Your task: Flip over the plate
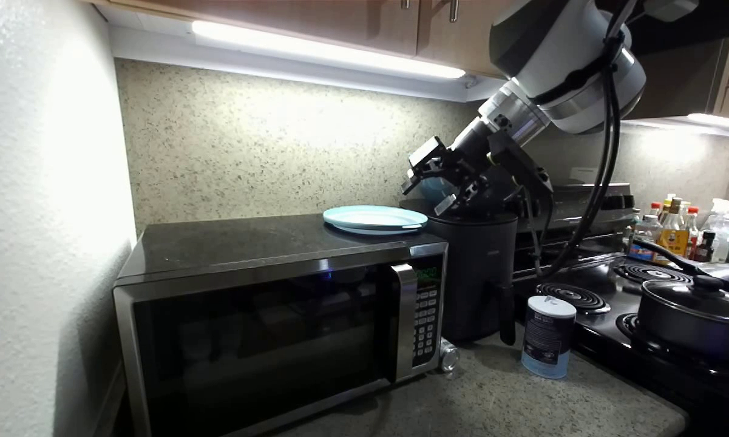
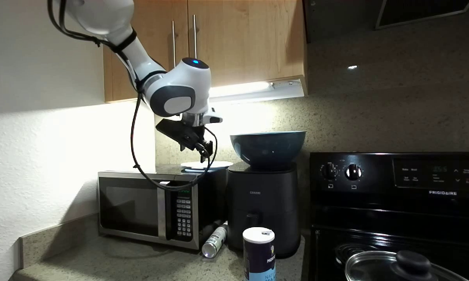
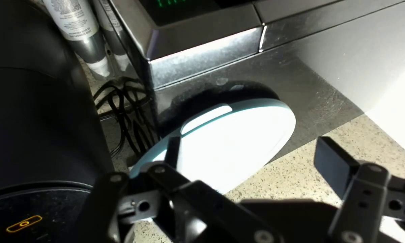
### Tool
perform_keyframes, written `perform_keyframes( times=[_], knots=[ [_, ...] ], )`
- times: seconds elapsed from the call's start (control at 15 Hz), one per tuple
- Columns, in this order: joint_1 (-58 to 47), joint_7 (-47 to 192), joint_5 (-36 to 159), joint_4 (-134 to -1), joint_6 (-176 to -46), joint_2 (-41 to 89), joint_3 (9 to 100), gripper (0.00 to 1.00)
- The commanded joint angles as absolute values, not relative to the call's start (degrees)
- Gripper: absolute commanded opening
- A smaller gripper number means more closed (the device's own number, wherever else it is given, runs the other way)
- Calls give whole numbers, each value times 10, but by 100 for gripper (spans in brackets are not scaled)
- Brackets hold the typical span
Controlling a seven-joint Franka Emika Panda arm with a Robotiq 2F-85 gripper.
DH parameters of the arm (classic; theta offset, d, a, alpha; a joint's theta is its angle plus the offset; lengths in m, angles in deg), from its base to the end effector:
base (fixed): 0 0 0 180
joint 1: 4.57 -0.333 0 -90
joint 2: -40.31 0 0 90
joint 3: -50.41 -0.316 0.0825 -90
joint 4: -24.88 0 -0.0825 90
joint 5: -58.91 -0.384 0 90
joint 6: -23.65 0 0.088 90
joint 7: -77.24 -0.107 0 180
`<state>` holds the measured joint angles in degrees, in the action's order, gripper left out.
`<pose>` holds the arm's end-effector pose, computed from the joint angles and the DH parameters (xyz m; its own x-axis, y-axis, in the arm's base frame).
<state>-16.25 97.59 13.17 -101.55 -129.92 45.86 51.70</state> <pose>0.5455 0.0771 0.4785 0.8387 -0.2118 0.5017 0.0595 -0.8801 -0.4711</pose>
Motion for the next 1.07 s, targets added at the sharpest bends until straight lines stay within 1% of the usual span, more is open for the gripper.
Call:
perform_keyframes(
  times=[0.0, 0.13, 0.2, 0.67, 1.0],
  knots=[
    [-161, 970, 135, -1016, -1292, 458, 518, 100],
    [-158, 961, 127, -1014, -1280, 450, 522, 100],
    [-139, 955, 127, -1013, -1276, 447, 506, 100],
    [-114, 925, 128, -1009, -1285, 424, 501, 100],
    [-127, 975, 85, -997, -1279, 416, 512, 100]
  ],
)
